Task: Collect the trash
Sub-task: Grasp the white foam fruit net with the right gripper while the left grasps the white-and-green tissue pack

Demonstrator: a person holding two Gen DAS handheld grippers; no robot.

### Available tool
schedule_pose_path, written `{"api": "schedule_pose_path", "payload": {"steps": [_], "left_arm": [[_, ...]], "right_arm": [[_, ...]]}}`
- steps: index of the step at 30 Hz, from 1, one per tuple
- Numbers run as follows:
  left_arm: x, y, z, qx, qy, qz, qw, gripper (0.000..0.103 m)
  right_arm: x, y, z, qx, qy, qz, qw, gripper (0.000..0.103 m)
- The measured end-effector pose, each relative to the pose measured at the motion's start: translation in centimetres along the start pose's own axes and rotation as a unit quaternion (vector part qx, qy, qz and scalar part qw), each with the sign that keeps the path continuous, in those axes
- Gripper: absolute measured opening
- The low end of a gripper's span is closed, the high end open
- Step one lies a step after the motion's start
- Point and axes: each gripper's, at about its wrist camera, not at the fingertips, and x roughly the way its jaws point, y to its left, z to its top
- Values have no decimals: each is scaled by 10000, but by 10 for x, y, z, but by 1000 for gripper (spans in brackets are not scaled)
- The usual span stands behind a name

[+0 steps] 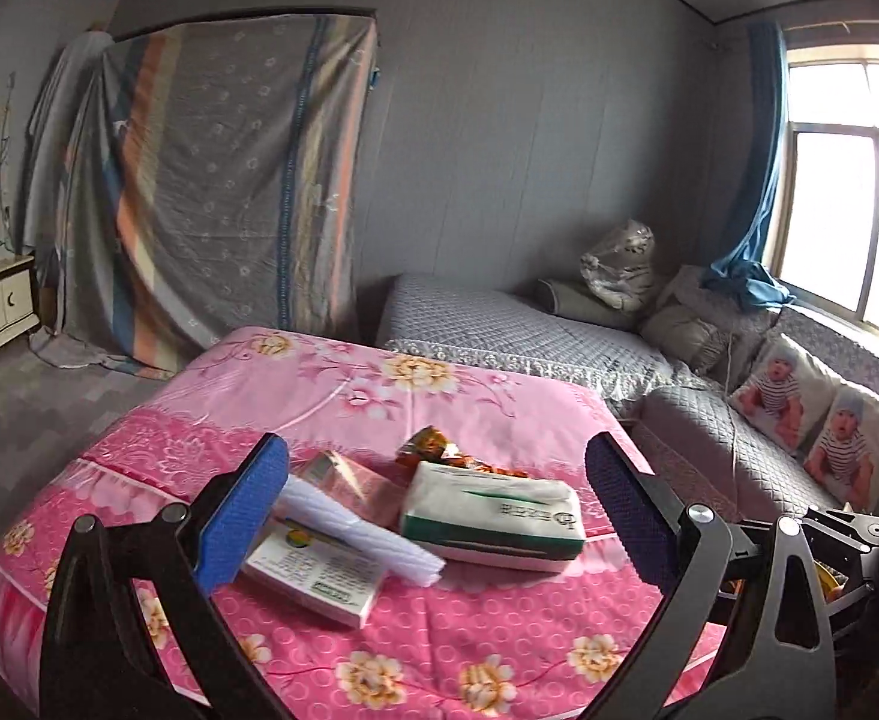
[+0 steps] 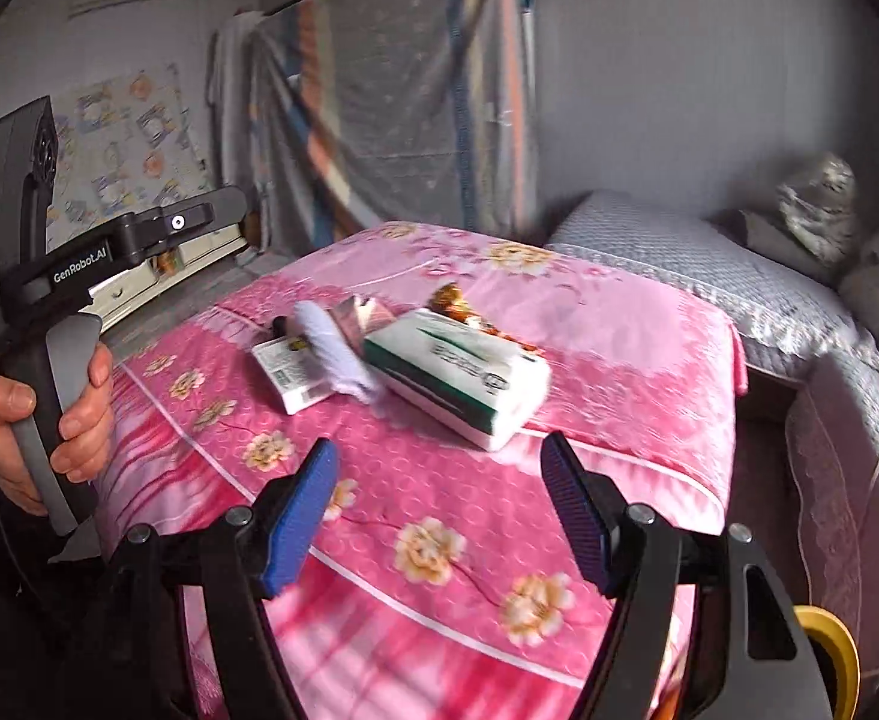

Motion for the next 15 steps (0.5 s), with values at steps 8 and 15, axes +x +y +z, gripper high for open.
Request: {"api": "schedule_pose_path", "payload": {"steps": [8,15], "left_arm": [[-38,128,-2,-732,-473,1182,9892,95],[-59,184,10,-927,-878,1360,9824,95]], "right_arm": [[152,78,87,-1040,1135,606,9862,50],[239,92,106,-1065,1921,356,9749,41]]}}
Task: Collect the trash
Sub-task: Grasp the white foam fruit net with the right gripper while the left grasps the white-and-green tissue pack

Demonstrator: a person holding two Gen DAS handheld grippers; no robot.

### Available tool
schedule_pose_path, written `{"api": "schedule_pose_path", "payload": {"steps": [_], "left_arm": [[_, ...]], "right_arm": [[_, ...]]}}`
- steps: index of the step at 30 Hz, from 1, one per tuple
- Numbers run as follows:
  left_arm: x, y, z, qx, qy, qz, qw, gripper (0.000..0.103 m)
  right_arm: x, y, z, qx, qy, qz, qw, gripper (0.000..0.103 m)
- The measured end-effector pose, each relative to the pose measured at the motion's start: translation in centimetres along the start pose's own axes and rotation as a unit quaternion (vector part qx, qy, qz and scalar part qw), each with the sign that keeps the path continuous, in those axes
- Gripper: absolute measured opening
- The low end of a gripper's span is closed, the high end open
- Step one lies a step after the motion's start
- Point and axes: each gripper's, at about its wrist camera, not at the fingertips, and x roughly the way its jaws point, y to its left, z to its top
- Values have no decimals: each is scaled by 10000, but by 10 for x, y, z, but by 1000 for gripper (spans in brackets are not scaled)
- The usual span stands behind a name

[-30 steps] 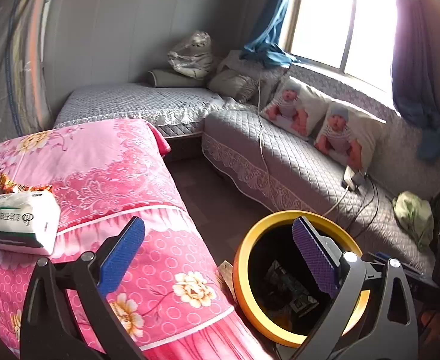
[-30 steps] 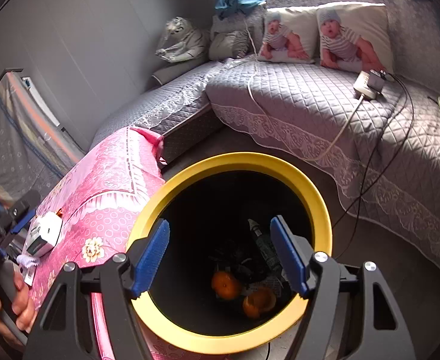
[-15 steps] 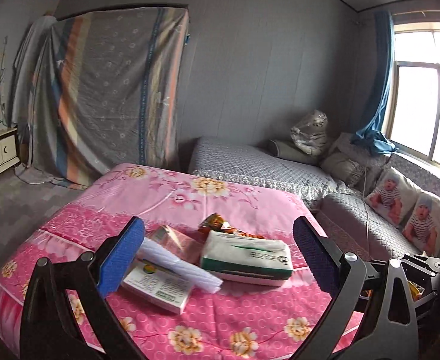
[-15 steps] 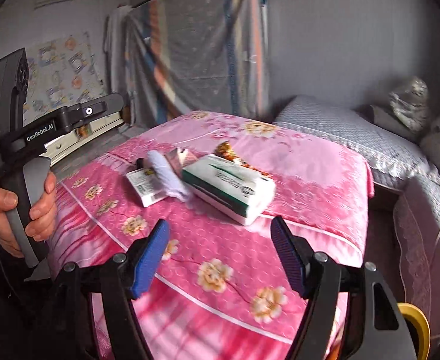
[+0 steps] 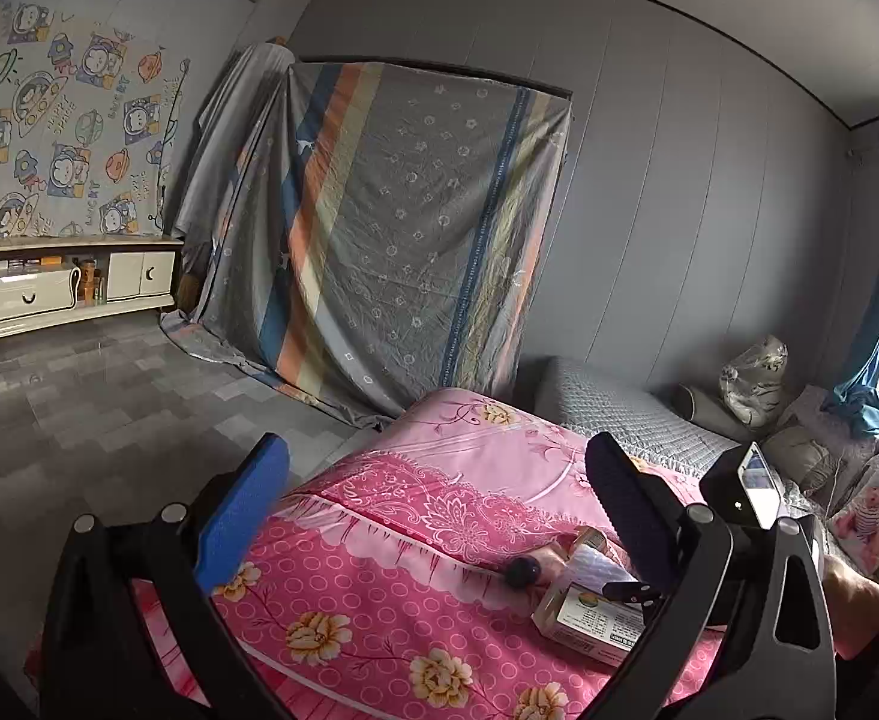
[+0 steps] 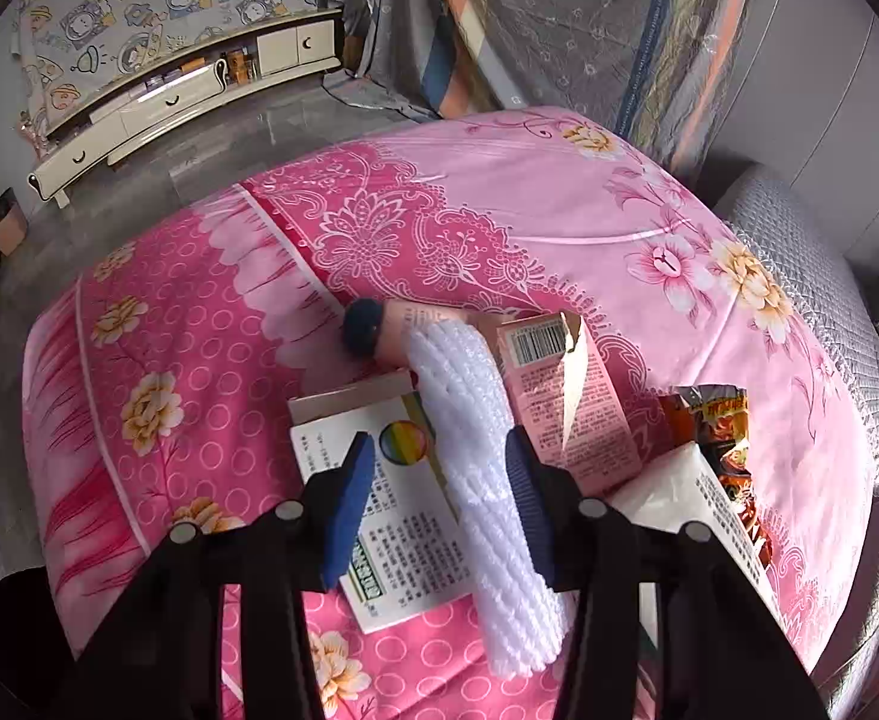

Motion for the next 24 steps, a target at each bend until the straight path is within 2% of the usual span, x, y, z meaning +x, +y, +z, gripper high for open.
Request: {"api": "schedule_pose_path", "payload": {"steps": [2,4,5,7,10,12,13,15,17,18,21,23,24], "left_arm": [[4,1,-3,141,123,-74,9998,95],[10,1,-8,335,216,-160,9991,95],[13,-2,-11,463,293,-223,9982,95],[17,-12,-14,662,411,-407,9961,95],[19,-28,-20,1026,427,-789,9907,95],[20,-46,-24,1419,374,-1084,9832,95],[21,-57,-26,1666,341,-1314,9766,95],[23,-83,-34,2259,265,-1770,9576,95],[27,-110,-45,2774,246,-2413,9296,95],[33,-124,-50,2942,371,-2714,9157,95],[52,-164,-66,3392,818,-3728,8598,95],[65,-193,-79,3785,1031,-4101,8234,95],[72,-207,-85,3955,1141,-4220,8078,95]], "right_arm": [[14,-2,6,65,185,-23,9998,39],[24,-4,7,151,320,-51,9994,26],[24,-6,6,195,299,-73,9993,14],[17,-12,2,317,184,66,9993,12],[-17,-30,-11,662,-196,381,9969,12],[-51,-47,-28,924,-551,620,9923,12],[-69,-57,-39,1051,-730,654,9896,12],[-104,-78,-67,1360,-1074,695,9824,12],[-137,-99,-101,1724,-1424,756,9718,12],[-151,-108,-118,1886,-1553,774,9666,12],[-182,-128,-173,2314,-1786,730,9535,12],[-192,-136,-207,2565,-1819,665,9469,12],[-196,-138,-222,2677,-1828,600,9441,12]]}}
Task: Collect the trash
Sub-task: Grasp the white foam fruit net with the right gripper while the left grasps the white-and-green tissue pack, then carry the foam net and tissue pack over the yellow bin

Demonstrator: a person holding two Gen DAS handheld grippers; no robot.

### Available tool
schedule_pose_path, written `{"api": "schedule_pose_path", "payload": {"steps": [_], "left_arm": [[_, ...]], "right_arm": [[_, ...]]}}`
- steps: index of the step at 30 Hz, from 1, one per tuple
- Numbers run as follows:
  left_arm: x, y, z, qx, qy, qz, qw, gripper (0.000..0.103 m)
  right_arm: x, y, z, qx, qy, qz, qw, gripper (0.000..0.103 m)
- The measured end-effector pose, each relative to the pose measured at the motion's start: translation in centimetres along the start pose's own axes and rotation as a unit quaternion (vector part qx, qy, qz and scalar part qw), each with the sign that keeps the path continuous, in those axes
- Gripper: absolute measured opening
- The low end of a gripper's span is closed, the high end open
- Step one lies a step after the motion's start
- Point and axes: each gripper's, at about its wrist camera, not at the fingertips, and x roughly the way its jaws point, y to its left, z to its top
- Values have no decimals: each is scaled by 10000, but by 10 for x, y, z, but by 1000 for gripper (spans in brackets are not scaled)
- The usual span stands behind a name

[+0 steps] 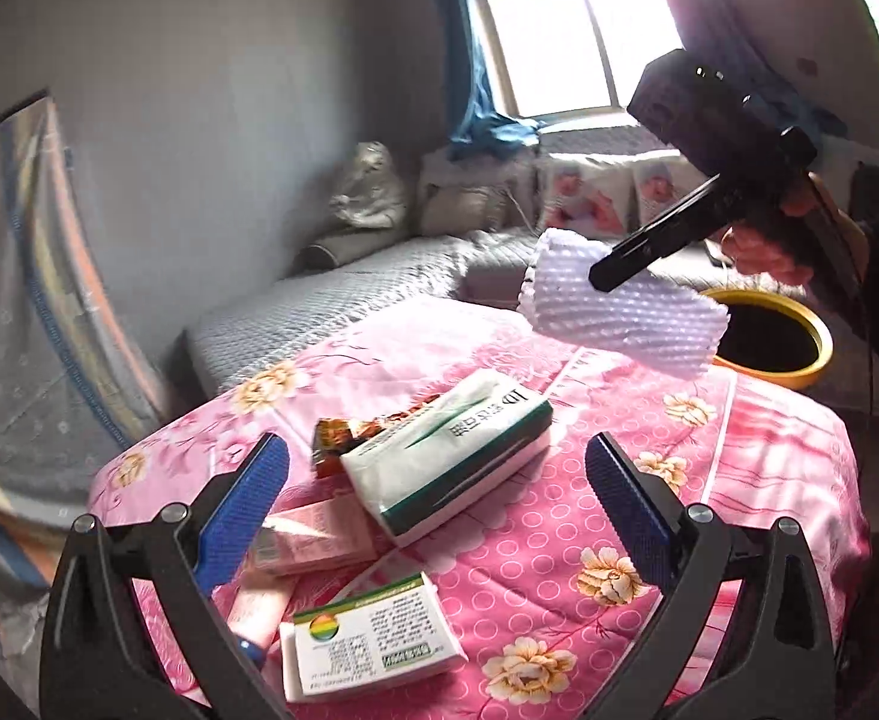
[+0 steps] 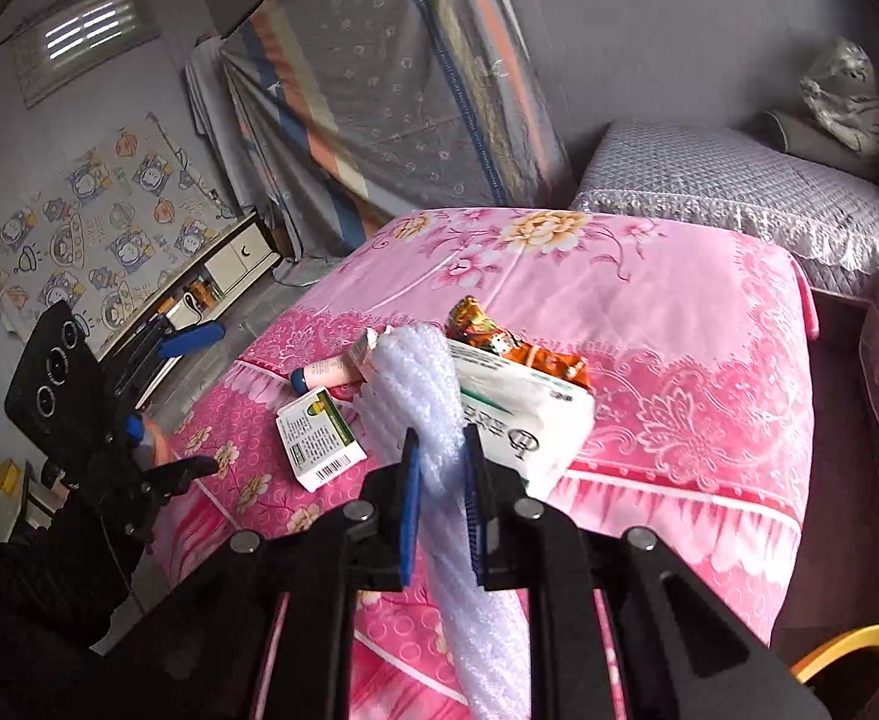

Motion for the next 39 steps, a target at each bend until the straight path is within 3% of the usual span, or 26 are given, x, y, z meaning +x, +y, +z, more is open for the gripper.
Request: {"api": "schedule_pose_path", "payload": {"steps": [6,14,18,23,34,39], "left_arm": [[80,-9,20,586,667,-1150,9894,95],[162,-12,21,1212,1550,-1650,9665,95],[190,-2,20,1140,1769,-1739,9620,95],[206,-12,4,1613,2205,-1938,9422,94],[233,-10,6,1506,2553,-1848,9370,95],[226,-14,5,1457,2416,-1562,9466,78]], "right_arm": [[-33,-32,-45,463,-37,-49,9989,12],[-45,-52,-68,796,-41,-102,9968,12],[-44,-55,-71,857,-61,-57,9963,12],[-37,-61,-70,927,10,-30,9957,12],[-38,-50,-67,857,-71,72,9963,12],[-50,-42,-72,906,-203,32,9957,12]]}}
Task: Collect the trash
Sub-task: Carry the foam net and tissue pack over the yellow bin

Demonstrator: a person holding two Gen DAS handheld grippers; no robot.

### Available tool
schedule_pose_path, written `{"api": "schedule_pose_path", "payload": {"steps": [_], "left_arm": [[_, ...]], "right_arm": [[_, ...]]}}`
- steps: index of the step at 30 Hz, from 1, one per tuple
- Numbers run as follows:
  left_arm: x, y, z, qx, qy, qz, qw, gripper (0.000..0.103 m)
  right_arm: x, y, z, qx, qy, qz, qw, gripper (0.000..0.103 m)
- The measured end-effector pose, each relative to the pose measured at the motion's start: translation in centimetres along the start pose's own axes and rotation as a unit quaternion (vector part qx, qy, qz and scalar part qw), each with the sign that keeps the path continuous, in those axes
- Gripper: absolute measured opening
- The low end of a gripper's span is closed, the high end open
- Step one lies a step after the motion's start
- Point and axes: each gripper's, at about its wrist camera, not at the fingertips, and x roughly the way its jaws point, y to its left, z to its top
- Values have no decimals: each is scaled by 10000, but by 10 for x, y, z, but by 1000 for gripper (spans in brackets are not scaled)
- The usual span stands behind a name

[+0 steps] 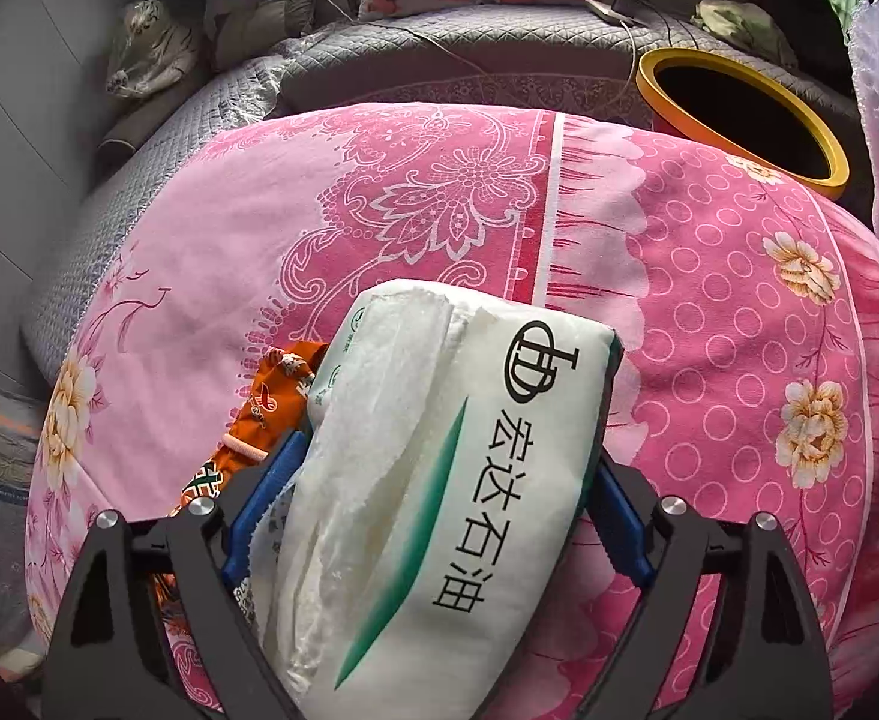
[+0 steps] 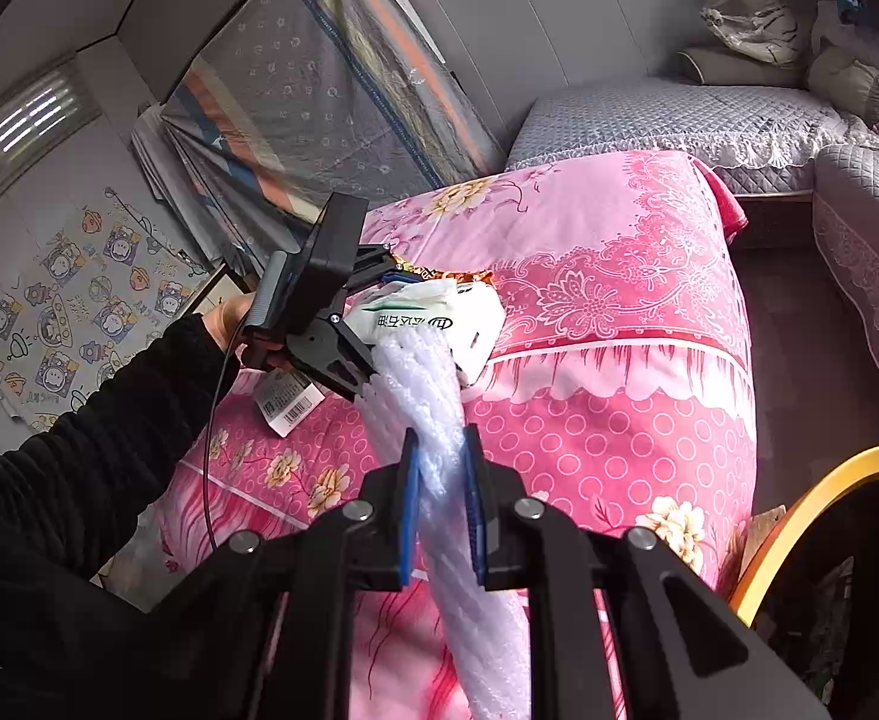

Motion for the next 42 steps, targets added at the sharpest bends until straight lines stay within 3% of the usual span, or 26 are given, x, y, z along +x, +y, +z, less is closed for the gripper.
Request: {"api": "schedule_pose_path", "payload": {"steps": [3,6,12,15,19,22,25,31,36,42], "left_arm": [[-10,-9,-5,-72,-210,295,9993,70],[-31,-12,-13,-355,-466,322,9978,67],[-115,-34,-28,-757,-1410,465,9860,67],[-157,-50,-32,-1165,-1901,899,9707,68],[-193,-74,-34,-2011,-2286,1529,9402,68],[-208,-94,-29,-2474,-2388,1745,9227,68],[-214,-113,-18,-2750,-2441,1863,9111,68],[-216,-141,21,-2894,-2612,1849,9021,68],[-205,-155,54,-2811,-2719,1666,9052,68],[-189,-172,90,-2638,-2791,1477,9114,68]], "right_arm": [[-9,5,-4,15,-88,-16,10000,12],[-19,12,-8,26,-180,-14,9998,12],[-37,29,-15,-5,-398,172,9991,12],[-42,35,-19,21,-503,356,9981,13],[-46,38,-26,104,-650,508,9965,12],[-53,32,-29,247,-795,584,9948,12],[-64,24,-29,404,-954,547,9931,12],[-95,1,-31,638,-1344,367,9882,12],[-118,-22,-34,818,-1606,136,9835,12],[-151,-53,-45,1081,-2099,-509,9704,12]]}}
